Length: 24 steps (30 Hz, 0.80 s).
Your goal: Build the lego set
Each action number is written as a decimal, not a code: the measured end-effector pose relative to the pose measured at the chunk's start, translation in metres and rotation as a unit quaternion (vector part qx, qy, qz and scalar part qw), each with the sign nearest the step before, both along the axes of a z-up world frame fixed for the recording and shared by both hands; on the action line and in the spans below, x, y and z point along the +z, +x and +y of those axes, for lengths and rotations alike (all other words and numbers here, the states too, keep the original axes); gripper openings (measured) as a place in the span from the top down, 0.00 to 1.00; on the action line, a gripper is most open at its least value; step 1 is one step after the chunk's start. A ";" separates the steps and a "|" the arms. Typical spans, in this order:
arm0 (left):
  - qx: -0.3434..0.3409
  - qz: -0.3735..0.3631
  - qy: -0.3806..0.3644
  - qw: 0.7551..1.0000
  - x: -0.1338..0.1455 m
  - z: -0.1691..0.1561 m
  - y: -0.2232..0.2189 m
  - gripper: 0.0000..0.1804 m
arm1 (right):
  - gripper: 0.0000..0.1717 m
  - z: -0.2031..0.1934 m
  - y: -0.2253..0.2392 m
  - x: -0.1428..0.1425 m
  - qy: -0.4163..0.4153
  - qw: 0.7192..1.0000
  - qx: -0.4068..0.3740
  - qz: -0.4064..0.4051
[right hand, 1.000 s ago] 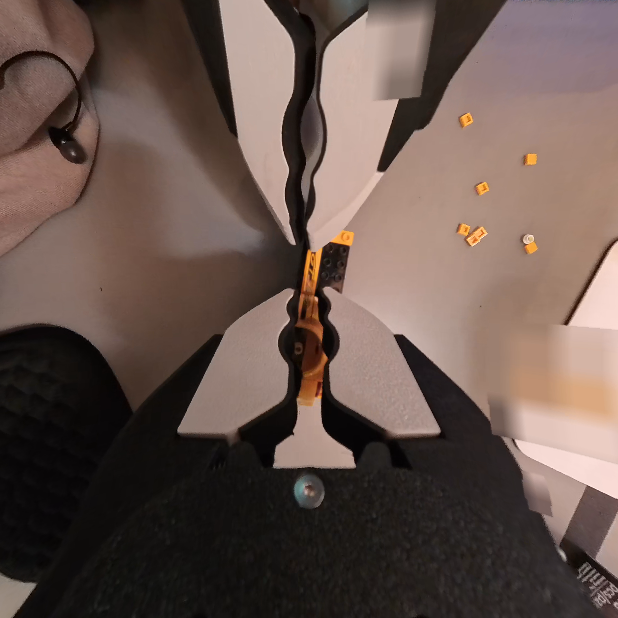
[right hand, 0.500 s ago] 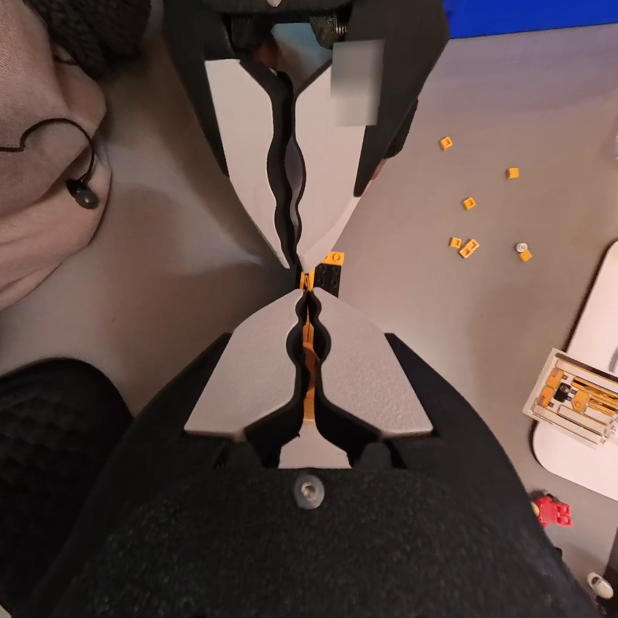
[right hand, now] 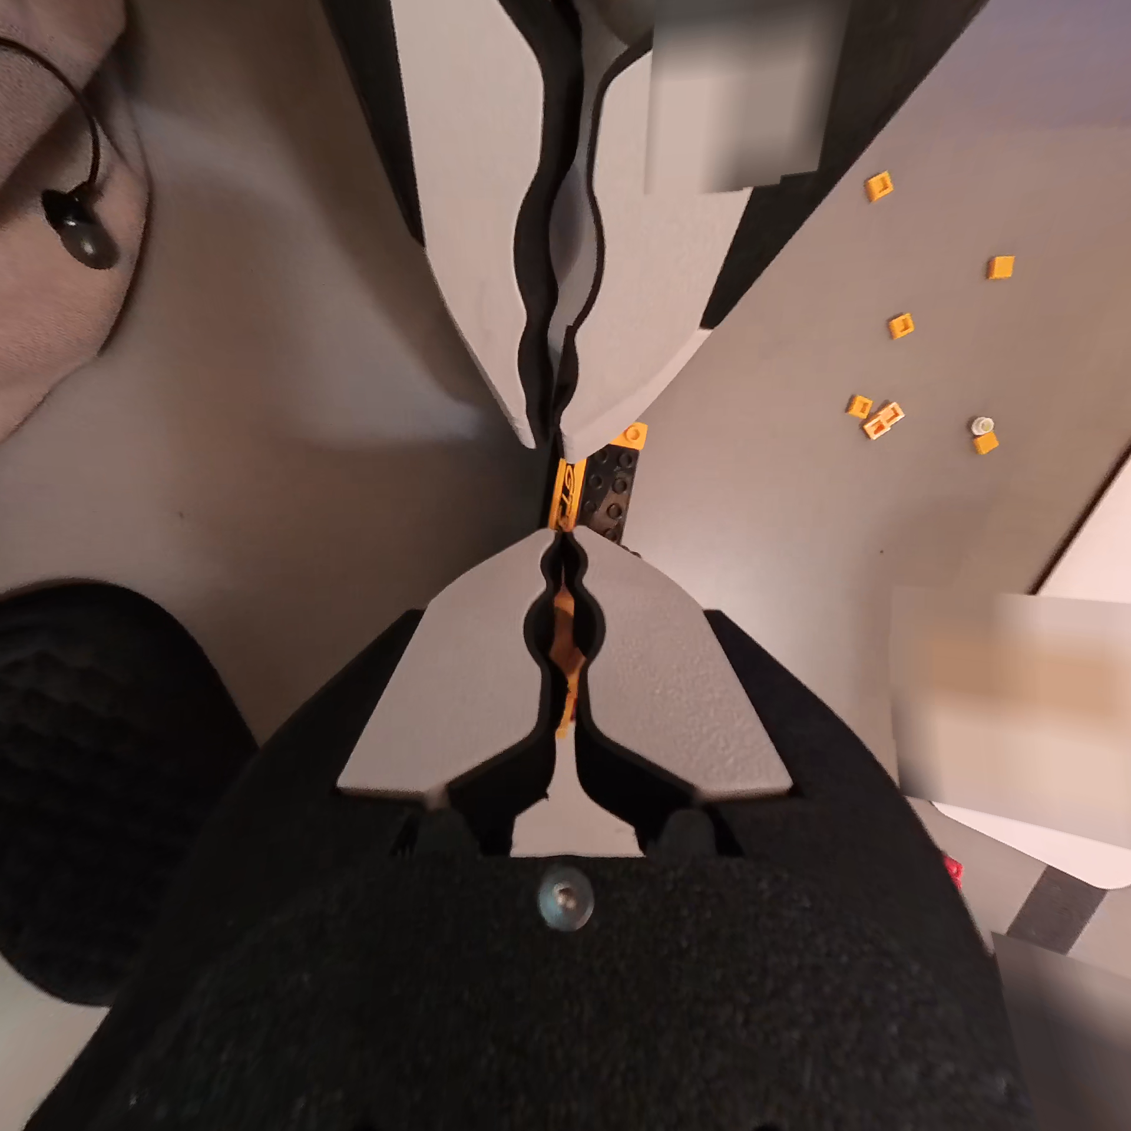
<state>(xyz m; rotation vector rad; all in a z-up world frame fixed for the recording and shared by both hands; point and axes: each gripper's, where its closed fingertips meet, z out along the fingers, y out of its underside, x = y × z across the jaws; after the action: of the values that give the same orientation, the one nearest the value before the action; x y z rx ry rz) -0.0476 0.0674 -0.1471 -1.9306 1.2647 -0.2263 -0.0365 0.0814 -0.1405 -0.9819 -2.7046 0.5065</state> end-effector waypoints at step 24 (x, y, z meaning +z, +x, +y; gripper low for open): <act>0.053 -0.057 -0.010 0.997 0.003 0.004 0.005 0.96 | 1.00 -0.001 -0.004 -0.001 -0.017 0.997 -0.042 -0.059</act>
<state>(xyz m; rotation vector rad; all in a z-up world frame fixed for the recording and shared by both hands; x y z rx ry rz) -0.0424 0.0717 -0.1440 -1.9666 1.0863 -0.2906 -0.0401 0.0808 -0.1420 -1.1627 -2.7513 0.4964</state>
